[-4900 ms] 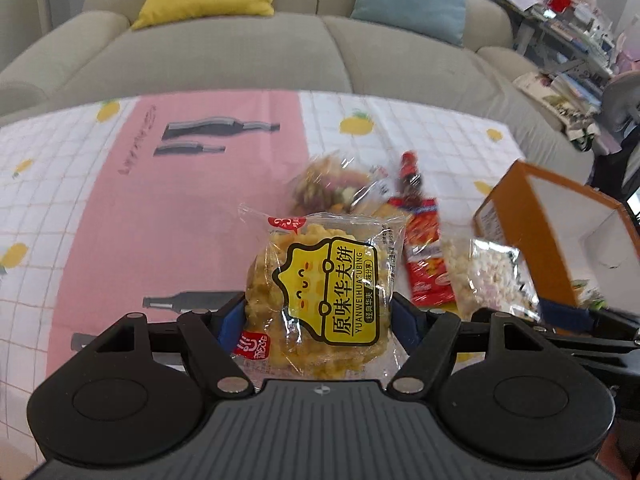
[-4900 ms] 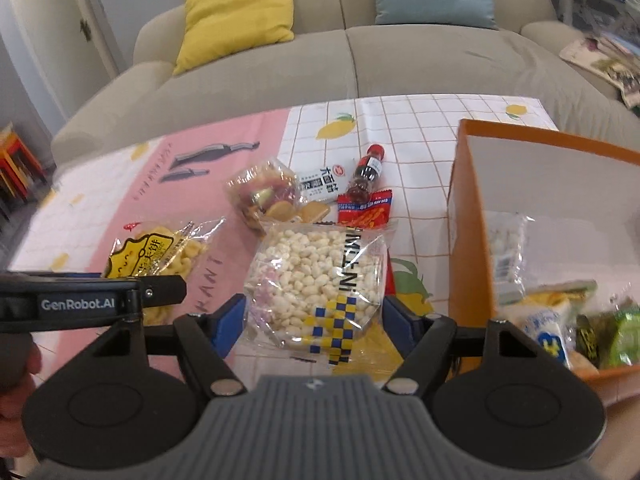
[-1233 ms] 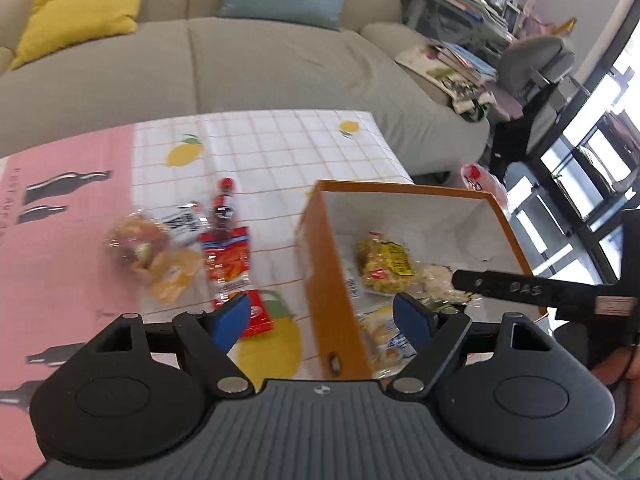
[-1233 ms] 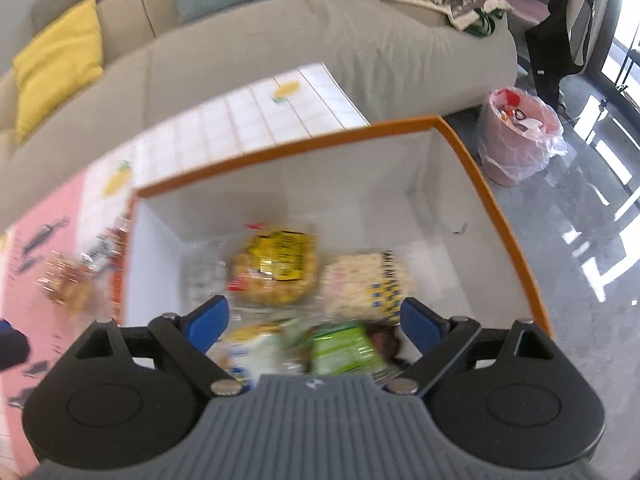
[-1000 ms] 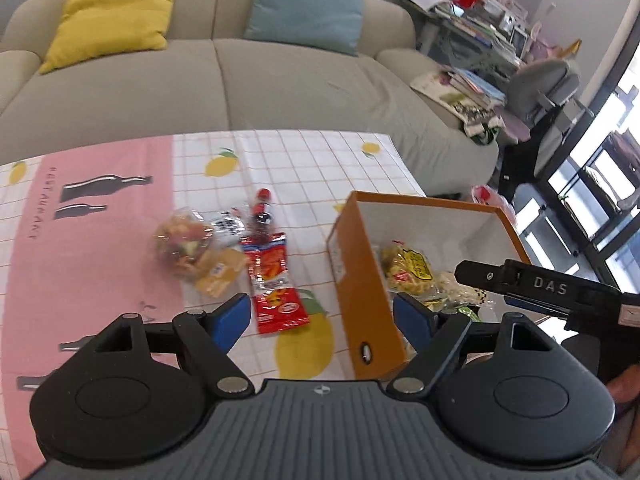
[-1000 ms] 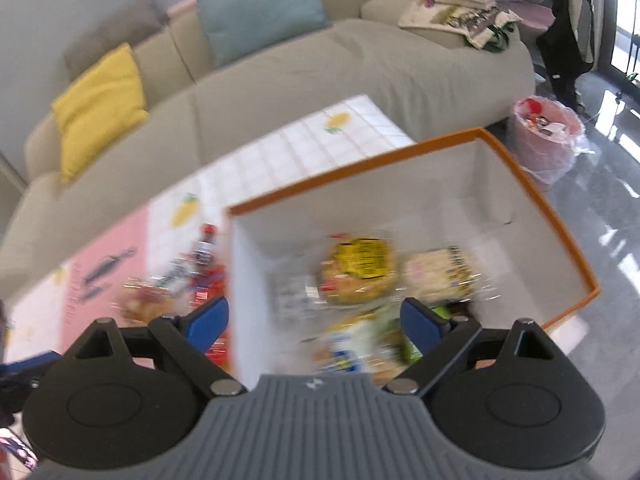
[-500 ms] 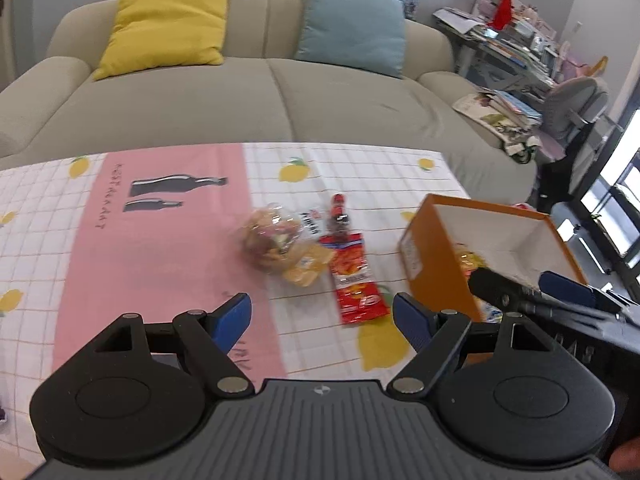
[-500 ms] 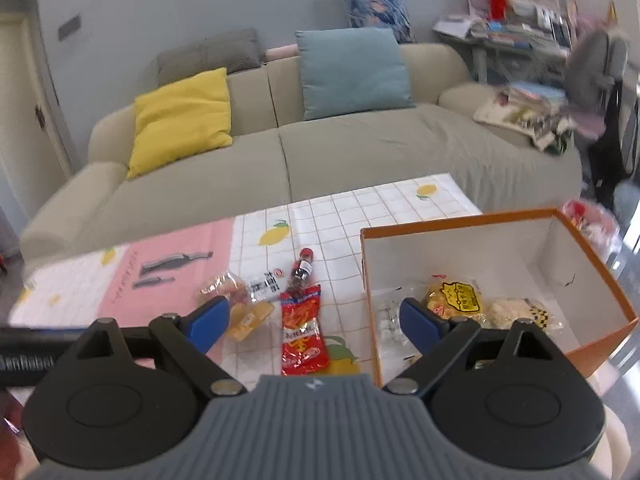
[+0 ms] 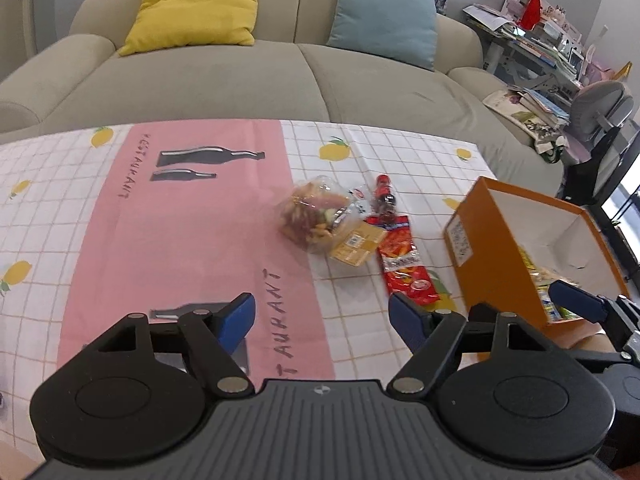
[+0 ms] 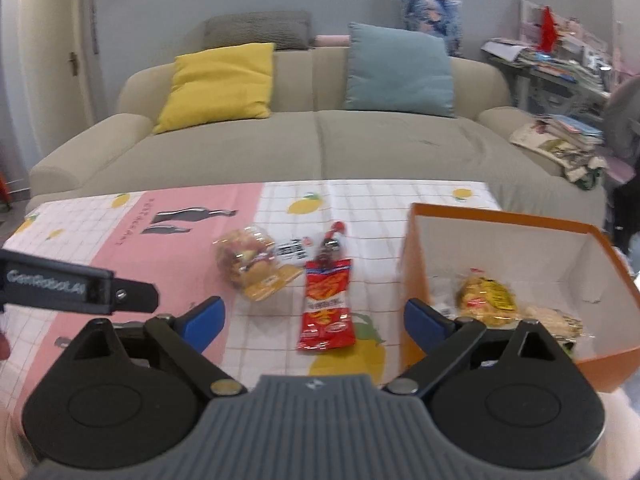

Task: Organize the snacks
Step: 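Withdraw both tools from the box back over the table, then move the left tool toward the clear mixed-nut bag while the right tool moves over the red spicy-strip bag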

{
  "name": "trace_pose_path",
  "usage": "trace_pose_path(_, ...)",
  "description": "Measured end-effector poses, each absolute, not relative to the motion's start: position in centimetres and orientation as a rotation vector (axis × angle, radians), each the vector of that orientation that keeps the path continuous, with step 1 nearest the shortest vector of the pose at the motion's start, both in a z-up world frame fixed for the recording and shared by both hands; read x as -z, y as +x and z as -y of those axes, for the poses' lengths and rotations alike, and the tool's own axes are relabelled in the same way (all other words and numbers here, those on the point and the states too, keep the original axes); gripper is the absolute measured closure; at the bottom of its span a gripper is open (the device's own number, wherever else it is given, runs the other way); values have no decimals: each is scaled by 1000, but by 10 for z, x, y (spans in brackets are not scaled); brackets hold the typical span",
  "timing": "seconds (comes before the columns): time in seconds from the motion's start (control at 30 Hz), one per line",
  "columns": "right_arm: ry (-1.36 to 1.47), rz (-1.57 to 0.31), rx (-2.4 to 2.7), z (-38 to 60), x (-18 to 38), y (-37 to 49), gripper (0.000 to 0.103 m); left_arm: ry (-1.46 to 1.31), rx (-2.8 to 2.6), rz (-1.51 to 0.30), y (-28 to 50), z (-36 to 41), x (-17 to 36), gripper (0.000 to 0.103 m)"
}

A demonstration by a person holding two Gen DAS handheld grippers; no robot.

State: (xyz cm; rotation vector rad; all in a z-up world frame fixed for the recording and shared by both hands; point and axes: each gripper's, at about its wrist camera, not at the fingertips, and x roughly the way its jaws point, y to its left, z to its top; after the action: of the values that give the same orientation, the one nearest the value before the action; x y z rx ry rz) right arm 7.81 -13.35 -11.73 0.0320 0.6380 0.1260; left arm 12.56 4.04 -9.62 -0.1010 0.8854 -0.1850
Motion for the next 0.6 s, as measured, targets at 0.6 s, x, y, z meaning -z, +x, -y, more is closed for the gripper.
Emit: trace_pose_path(0.6,-130,-705,-140,111,151,130,33,-49,228,-894,161,-43,121,16)
